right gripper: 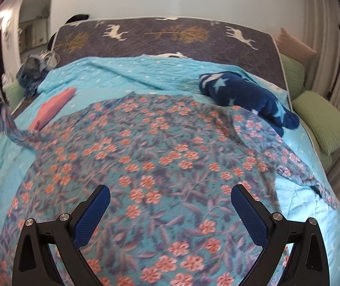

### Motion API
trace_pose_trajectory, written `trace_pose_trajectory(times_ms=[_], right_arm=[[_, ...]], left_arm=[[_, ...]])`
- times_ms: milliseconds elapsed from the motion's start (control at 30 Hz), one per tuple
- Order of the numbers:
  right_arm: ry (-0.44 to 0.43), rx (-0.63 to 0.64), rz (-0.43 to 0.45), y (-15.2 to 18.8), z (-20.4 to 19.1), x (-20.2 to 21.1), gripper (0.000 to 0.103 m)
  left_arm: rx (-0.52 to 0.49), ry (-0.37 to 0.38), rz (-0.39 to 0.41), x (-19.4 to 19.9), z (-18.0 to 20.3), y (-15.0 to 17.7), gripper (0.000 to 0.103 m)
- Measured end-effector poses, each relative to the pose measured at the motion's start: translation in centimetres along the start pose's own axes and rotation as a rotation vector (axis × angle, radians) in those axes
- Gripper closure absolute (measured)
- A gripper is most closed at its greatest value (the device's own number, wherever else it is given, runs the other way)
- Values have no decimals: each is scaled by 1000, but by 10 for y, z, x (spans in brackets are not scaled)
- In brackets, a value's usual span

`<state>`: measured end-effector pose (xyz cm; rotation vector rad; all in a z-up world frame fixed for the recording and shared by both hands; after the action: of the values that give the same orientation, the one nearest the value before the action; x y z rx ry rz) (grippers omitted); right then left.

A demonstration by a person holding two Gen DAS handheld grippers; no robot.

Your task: Fold small clothes

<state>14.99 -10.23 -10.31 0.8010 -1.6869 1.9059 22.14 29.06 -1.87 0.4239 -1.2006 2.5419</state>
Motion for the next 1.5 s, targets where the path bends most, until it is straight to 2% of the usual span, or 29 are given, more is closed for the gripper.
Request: trace_pose_trajectory(times_ms=[67, 167, 200, 233, 267, 333, 367, 467, 533, 633, 667, 800, 867, 967, 1033, 1133, 1300, 1433, 1467, 1500], right_arm=[[2, -45, 3, -1, 11, 0, 0], [13, -114, 6, 3, 33, 4, 0], [19, -129, 1, 5, 40, 5, 0], [25, -143, -6, 7, 47, 5, 0], [30, -160, -16, 10, 55, 6, 0], [32, -199, -35, 18, 74, 7, 0], [31, -213, -40, 21, 82, 7, 0], [24, -226, -65, 27, 100, 2, 0], [-7, -228, -81, 28, 105, -3, 0], [-105, -217, -93, 19, 105, -14, 0], [-162, -220, -104, 13, 106, -21, 0], [-378, -284, -148, -7, 108, -43, 0], [-472, -361, -179, -13, 114, -57, 1], [-593, -468, -225, -19, 123, -85, 1], [-623, -478, -228, -25, 125, -99, 1], [-723, -491, -269, -31, 122, -122, 1], [-746, -364, -244, -47, 106, -137, 0], [-750, -314, -270, -56, 94, -146, 1], [-754, -326, -276, -59, 92, -150, 3], [-754, -343, -285, -61, 93, -154, 20]], left_arm=[[-200, 89, -68, -19, 80, 27, 97], [-466, 169, -245, -61, 167, 100, 97], [-531, 166, -294, -72, 182, 124, 95], [-610, 154, -362, -85, 195, 155, 89], [-657, 150, -412, -94, 200, 171, 86], [-716, 131, -469, -97, 198, 201, 74], [-723, 117, -475, -95, 195, 205, 72], [-684, 90, -462, -77, 182, 202, 59], [-656, 54, -430, -63, 169, 190, 50], [-627, -48, -369, -48, 137, 169, 48], [-611, -86, -361, -46, 125, 165, 48], [-484, -193, -372, -39, 70, 153, 48], [-416, -229, -379, -40, 48, 149, 48], [-389, -276, -391, -51, 32, 149, 48], [-364, -283, -423, -61, 25, 149, 48], [-324, -282, -447, -73, 19, 148, 48], [-299, -315, -435, -81, 17, 139, 48], [-283, -343, -415, -81, 12, 134, 48], [-277, -349, -411, -80, 10, 134, 48], [-273, -349, -410, -80, 9, 133, 48]])
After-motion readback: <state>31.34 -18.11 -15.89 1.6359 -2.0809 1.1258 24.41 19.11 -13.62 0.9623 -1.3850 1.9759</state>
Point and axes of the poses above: each gripper's, at about its wrist camera, not at the fingertips, and x roughly against the way its jaws point, z to its right, y to its underside, the point moved 3 cm from there along -x, roughly the way its jaws point, and after that the axes turned 4 degrees about -z, right-handed, at the moved point
